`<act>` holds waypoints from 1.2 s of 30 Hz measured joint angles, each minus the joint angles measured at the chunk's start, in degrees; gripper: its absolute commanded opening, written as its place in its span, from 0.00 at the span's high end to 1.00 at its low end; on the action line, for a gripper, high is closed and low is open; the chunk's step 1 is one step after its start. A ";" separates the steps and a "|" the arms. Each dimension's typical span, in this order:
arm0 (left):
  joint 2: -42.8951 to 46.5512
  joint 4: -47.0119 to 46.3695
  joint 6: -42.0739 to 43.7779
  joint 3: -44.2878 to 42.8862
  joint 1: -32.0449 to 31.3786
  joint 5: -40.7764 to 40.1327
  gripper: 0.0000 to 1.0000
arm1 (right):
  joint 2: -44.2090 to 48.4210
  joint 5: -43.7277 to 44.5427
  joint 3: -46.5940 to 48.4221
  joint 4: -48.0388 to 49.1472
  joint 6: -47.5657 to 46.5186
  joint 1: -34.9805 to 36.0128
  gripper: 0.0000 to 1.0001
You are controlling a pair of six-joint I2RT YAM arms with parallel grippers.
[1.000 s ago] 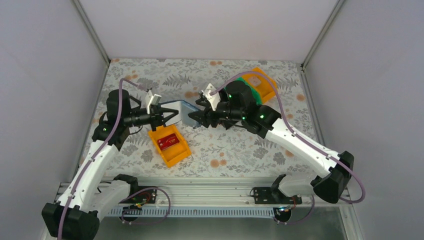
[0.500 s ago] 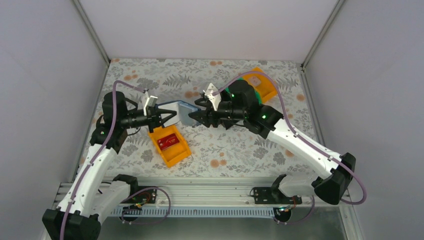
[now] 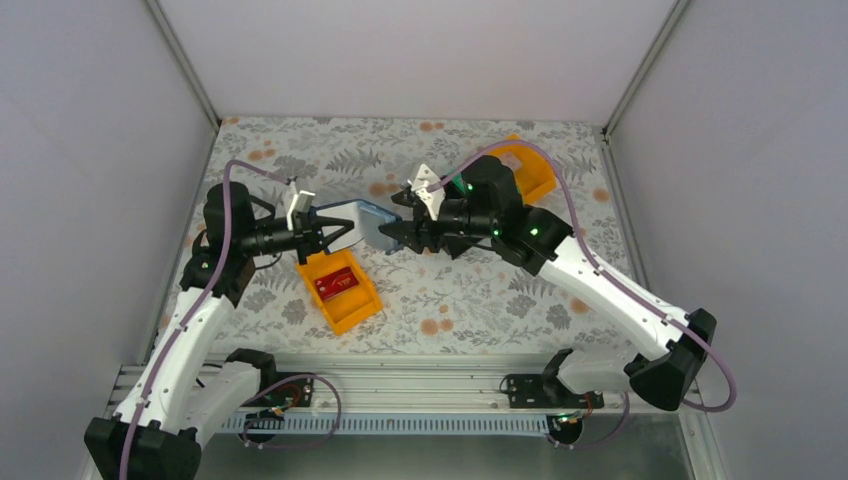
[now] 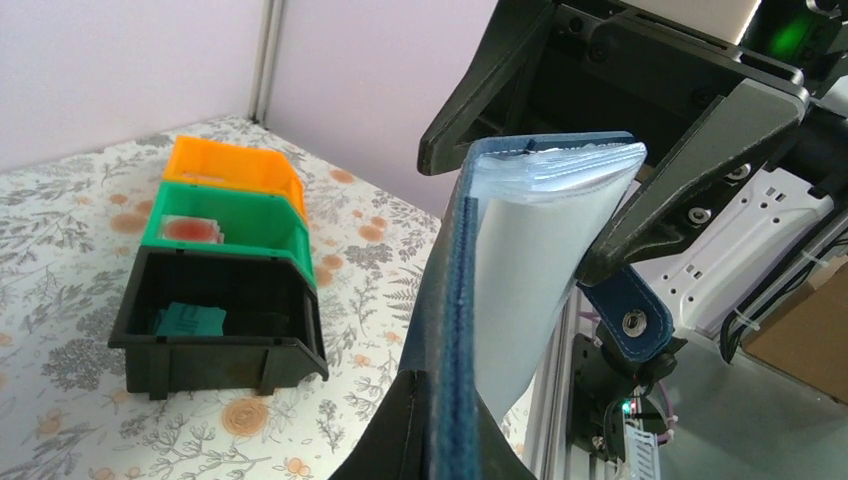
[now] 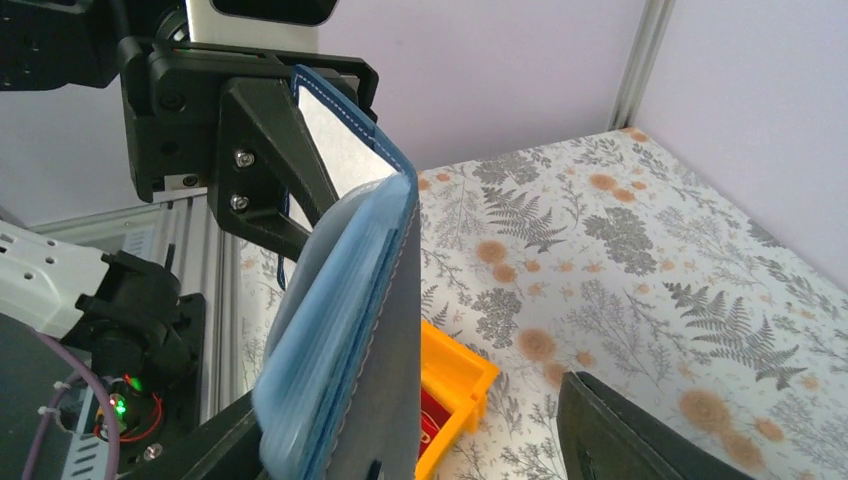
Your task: Take the credit cards out of the card holder
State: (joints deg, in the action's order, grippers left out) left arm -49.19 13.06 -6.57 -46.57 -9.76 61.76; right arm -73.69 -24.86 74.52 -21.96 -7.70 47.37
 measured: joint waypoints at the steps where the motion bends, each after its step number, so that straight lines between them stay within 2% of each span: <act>1: -0.04 -0.26 -0.09 0.00 0.02 0.00 0.98 | 0.28 0.22 0.00 -0.52 -0.37 -0.02 0.36; 5: -0.31 -0.70 -0.13 0.00 0.02 0.02 0.98 | 0.76 1.27 0.00 -1.16 -0.96 -0.07 0.37; 17: -0.31 -0.66 -0.09 0.00 0.02 0.24 0.98 | 3.02 3.85 -0.04 -4.00 -2.36 -0.52 0.31; 26: -0.31 -0.59 0.09 0.00 0.02 0.22 0.98 | 2.08 5.35 0.20 -4.13 -1.60 -0.59 0.38; 27: -0.31 -0.61 0.04 0.00 0.02 0.22 0.98 | 1.51 5.20 0.44 -4.00 -1.36 -0.59 0.41; 33: -0.28 -1.49 -0.92 1.05 0.02 -1.16 0.97 | -3.15 1.55 1.46 -1.90 1.25 -0.66 0.82; 34: -0.28 -1.51 -1.31 1.42 0.02 -1.99 0.94 | -3.80 0.39 1.79 -1.66 1.88 -0.63 0.87; 35: -0.28 -1.57 -1.68 1.81 0.02 -3.10 0.84 | -4.44 -0.85 2.23 -1.46 2.75 -0.63 0.91; 36: -0.31 -1.62 -1.97 2.16 0.02 -4.59 0.68 | -5.03 -1.84 2.82 -1.46 3.48 -0.48 0.95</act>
State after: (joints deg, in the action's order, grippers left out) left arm -49.50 11.44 -8.54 -44.40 -9.74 57.17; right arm -78.72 -26.70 77.34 -23.42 -4.23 46.89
